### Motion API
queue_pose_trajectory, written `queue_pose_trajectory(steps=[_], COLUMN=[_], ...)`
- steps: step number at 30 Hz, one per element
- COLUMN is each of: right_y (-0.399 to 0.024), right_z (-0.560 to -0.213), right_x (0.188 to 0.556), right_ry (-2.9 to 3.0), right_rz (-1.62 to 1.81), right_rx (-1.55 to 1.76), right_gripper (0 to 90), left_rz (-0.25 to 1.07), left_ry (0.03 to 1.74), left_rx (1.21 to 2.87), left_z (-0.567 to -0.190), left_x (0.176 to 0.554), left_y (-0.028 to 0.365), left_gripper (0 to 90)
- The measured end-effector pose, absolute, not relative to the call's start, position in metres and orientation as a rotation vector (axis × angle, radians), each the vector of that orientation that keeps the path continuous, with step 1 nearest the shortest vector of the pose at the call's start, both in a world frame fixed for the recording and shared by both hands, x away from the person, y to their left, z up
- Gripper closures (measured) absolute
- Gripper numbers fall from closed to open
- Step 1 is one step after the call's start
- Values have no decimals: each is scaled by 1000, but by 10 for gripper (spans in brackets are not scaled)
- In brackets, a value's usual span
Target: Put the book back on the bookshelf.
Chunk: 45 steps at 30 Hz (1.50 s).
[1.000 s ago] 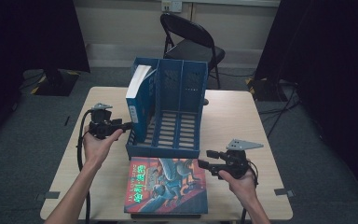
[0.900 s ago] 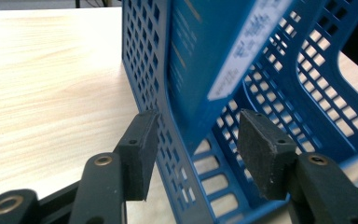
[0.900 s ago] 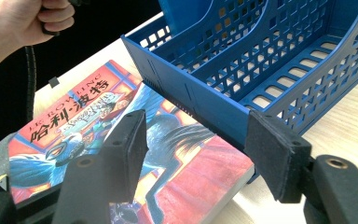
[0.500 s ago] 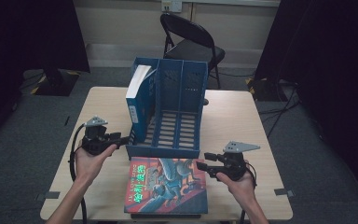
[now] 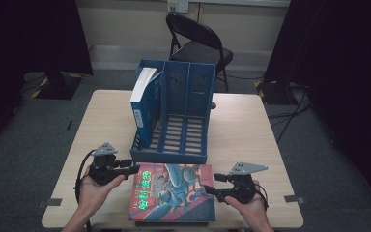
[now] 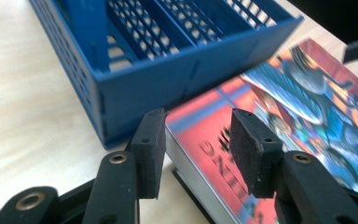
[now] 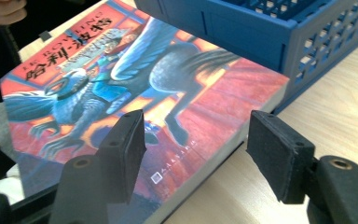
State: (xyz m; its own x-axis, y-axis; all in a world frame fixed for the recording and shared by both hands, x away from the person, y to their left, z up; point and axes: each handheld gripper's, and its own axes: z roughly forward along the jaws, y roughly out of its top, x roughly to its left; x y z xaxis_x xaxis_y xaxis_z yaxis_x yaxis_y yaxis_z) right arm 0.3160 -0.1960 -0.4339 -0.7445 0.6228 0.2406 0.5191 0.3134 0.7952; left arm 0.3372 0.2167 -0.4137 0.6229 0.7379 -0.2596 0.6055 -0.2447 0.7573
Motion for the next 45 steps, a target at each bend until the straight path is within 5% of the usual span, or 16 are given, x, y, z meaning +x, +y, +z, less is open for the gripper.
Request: queue_pose_trajectory(steps=[18, 35, 45], right_y=[-188, -196, -203], right_z=[-448, -440, -436], right_x=[358, 336, 339], right_ry=[2395, 2406, 2388], right_rz=[1414, 1345, 1394], right_rx=[1090, 1058, 1071], right_gripper=[349, 481, 431], left_rz=[128, 129, 120], left_ry=[1078, 1057, 1022], left_rx=[1971, 1977, 1998], left_z=[-434, -435, -434], left_x=[325, 337, 345], left_y=[211, 202, 196], left_gripper=[571, 617, 631])
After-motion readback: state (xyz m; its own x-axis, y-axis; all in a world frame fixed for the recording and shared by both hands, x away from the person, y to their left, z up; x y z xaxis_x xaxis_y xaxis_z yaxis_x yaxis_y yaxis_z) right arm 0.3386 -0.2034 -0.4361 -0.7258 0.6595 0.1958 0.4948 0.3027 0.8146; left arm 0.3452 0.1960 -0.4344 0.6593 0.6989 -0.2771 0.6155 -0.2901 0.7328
